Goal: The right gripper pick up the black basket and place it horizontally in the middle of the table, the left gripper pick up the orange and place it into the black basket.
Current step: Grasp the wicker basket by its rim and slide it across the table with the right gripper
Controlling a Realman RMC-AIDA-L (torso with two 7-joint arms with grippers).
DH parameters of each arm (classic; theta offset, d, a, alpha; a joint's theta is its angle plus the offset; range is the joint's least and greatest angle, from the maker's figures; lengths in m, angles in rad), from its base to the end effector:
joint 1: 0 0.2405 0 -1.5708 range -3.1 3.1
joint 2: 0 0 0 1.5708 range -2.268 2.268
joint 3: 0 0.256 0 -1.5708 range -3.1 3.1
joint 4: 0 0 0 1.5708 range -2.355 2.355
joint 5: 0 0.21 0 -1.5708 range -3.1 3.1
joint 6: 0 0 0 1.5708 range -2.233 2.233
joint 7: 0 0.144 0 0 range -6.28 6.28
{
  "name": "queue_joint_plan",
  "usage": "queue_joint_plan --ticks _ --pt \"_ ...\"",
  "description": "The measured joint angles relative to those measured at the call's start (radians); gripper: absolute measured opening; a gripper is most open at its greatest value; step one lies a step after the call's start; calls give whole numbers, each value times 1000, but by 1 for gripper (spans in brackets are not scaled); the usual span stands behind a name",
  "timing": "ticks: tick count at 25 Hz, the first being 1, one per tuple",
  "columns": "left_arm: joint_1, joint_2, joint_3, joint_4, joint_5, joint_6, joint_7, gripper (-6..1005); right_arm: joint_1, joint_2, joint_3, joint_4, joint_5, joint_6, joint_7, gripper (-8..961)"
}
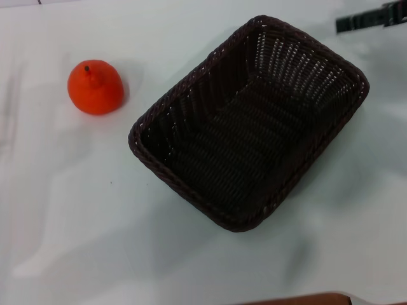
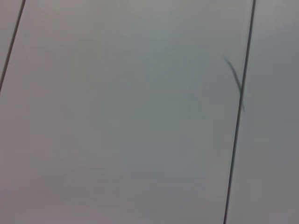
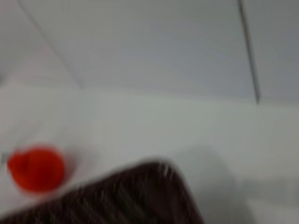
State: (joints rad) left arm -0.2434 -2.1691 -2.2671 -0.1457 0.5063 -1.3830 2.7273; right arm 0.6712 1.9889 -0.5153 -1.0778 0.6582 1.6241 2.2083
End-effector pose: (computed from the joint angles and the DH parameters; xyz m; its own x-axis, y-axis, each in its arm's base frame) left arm -0.3655 0.2600 0.0140 0.5643 -0.1516 0.8115 0.8217 0.0079 -0.5699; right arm 0.2583 0.3812 0.1163 -0.5721 0.7420 0.3495 0.8175 0.4815 0.3161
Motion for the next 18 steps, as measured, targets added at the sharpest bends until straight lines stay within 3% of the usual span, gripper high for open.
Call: queue_joint_plan --ticks 7,18 --pt "-1 0 3 0 0 3 0 697 94 34 -58 34 -197 -28 85 892" --pt "-1 -1 3 0 -2 3 0 683 109 47 -122 132 -186 -142 98 876"
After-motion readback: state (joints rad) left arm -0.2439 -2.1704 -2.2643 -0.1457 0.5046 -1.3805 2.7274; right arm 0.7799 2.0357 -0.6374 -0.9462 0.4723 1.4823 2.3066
